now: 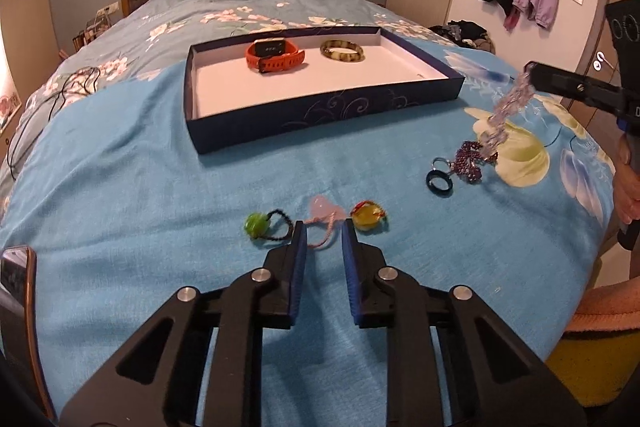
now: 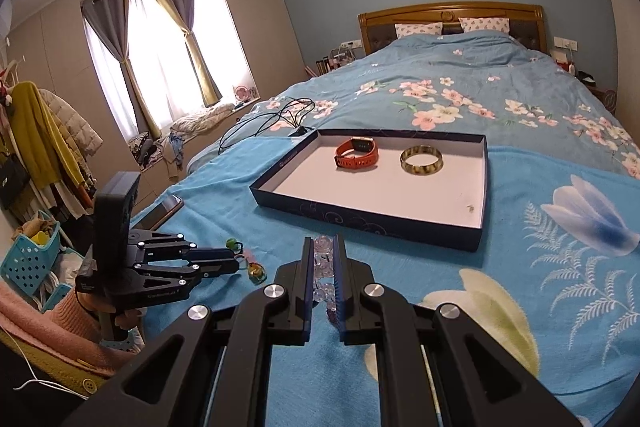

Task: Organize jewelry
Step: 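Grasp the pink bow hair clip with the left tool while the right tool holds the crystal bracelet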

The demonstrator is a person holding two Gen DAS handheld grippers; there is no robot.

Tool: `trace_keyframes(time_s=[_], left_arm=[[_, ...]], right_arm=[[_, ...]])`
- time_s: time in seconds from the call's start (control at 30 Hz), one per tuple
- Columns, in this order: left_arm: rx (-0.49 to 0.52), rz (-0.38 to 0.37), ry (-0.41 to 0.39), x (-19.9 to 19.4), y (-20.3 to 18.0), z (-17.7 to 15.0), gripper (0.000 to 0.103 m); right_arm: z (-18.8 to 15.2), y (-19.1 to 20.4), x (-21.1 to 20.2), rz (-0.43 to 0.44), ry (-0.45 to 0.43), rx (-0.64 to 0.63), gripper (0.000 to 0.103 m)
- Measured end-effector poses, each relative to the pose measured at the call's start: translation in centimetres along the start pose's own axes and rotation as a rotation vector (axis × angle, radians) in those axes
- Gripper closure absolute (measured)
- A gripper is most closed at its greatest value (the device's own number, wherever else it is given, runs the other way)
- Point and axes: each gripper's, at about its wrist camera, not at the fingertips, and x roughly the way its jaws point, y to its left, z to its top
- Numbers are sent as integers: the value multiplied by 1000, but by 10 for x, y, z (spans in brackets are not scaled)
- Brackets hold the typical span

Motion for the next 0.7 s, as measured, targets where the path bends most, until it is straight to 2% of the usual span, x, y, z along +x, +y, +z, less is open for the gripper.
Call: trace_keyframes(time_s=[0.37,0.47,0.7], left_arm=[[51,17,38,16,-3,11,83],[50,32,39,17,-3,11,96],[25,10,12,11,0,16,98]], right_arm=[[-4,2,10,20,23,14,95],[-2,2,12,20,22,19,95],[8,3,12,23,1,3,95]])
